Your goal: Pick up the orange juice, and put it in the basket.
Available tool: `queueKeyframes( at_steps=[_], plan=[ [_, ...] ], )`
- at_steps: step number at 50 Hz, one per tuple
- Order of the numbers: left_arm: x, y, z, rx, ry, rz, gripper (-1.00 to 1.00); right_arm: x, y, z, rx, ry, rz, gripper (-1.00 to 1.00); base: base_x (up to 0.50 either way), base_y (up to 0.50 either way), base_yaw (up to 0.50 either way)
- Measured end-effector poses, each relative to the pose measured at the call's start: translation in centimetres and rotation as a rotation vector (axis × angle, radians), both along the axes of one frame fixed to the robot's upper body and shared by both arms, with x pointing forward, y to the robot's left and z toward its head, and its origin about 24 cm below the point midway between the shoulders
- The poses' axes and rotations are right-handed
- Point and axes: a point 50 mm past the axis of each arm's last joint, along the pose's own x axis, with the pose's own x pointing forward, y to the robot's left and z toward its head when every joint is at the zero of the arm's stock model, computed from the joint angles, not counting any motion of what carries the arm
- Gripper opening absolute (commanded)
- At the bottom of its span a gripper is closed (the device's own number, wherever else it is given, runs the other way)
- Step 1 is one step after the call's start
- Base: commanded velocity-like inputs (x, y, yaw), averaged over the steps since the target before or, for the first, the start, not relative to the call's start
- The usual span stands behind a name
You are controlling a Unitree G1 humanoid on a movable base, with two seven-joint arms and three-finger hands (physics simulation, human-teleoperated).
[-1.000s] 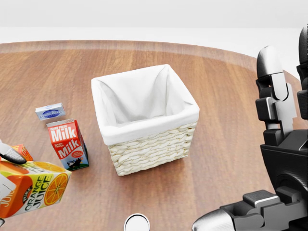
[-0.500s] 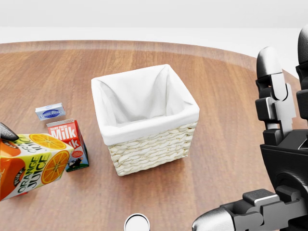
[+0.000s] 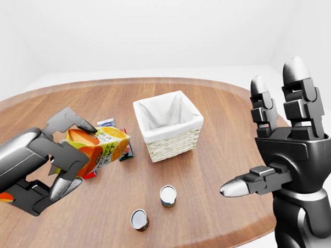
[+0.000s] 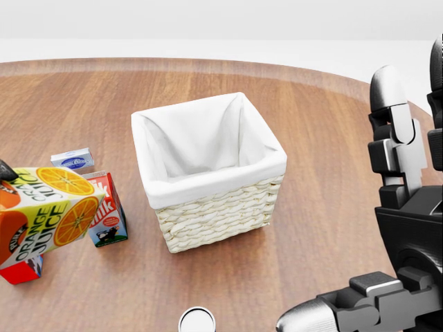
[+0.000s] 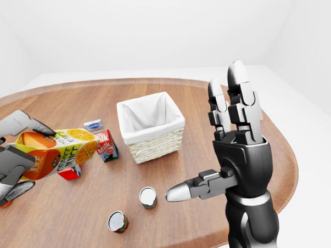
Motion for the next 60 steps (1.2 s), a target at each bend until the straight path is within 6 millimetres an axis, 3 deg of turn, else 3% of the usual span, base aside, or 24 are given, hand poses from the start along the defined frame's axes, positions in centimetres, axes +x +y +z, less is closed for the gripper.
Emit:
queueKeyframes(
  at_steps=[13,30,60],
  plan=[
    [-0.2,-0.2,0.4,0.011,-0.012,-0.013,-1.00,0.0,0.1,-0.1,-0.005,0.004,0.002,1.00,0.00,0.00,0.00],
    [0.1,-1.3,3.4,0.048,-0.115,-0.090,-1.00,0.1,0.3,-0.3,-0.011,0.014,0.006,1.00,0.00,0.00,0.00],
    [1.0,-3.1,5.8,0.054,-0.214,-0.195,-1.00,0.3,0.6,-0.8,-0.016,0.044,0.017,1.00,0.00,0.00,0.00]
  ],
)
